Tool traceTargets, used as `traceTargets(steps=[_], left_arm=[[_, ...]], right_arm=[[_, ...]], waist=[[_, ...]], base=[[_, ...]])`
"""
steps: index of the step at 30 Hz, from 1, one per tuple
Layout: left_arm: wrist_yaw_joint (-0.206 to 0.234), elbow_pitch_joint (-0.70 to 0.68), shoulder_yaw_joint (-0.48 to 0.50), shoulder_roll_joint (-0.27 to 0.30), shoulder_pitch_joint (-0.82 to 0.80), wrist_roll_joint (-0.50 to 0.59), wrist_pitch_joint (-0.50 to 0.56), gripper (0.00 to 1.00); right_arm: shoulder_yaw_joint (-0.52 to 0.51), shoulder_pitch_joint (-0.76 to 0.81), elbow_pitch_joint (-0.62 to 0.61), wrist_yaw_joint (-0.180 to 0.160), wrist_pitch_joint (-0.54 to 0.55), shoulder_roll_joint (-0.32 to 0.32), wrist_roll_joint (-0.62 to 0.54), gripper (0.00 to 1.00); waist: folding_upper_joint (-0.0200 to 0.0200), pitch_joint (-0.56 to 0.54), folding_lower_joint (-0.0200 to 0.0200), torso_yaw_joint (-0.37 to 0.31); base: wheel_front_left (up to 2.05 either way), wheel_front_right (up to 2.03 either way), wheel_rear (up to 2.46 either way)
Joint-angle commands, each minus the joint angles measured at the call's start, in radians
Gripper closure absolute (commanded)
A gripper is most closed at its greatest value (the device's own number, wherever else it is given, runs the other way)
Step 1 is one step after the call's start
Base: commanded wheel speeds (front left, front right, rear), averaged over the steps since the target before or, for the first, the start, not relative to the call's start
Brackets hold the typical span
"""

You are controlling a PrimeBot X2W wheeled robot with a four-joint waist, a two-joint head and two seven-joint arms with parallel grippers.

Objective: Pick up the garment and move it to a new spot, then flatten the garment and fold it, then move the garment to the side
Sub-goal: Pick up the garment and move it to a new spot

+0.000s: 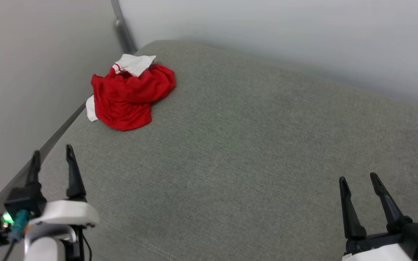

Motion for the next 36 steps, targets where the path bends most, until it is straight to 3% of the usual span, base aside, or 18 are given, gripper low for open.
traceTargets(steps=[1,10,21,27,36], left_arm=[[-0.005,0.01,0.012,0.013,-0.037,-0.001,-0.002,0.0],[-0.066,0.125,0.134,0.162,-0.385,-0.044,-0.002,0.0],[-0.136,0.388,0.155,0.378,-0.778,-0.099,0.046,0.0],[-0.165,0.561,0.086,0.475,-0.958,-0.186,0.228,0.0],[-0.167,0.688,-0.165,0.588,-1.043,-0.515,0.653,0.0]], right_arm=[[-0.003,-0.02,-0.009,-0.001,-0.002,-0.001,-0.011,0.0],[-0.035,-0.1,-0.079,-0.001,-0.002,0.0,-0.069,0.0],[-0.076,-0.165,-0.187,-0.001,-0.002,-0.001,-0.134,0.0],[-0.078,-0.199,-0.237,-0.001,-0.002,-0.001,-0.154,0.0],[-0.062,-0.234,-0.298,-0.001,-0.002,-0.001,-0.193,0.0]], waist=[[0.0,0.037,0.0,-0.028],[0.0,0.221,0.0,-0.118],[0.0,0.405,0.0,-0.18],[0.0,0.489,0.0,-0.196],[0.0,0.599,0.0,-0.225]], base=[[0.0,0.0,0.0],[0.0,0.0,0.0],[0.0,0.0,0.0],[0.0,0.0,0.0],[0.0,0.0,0.0]])
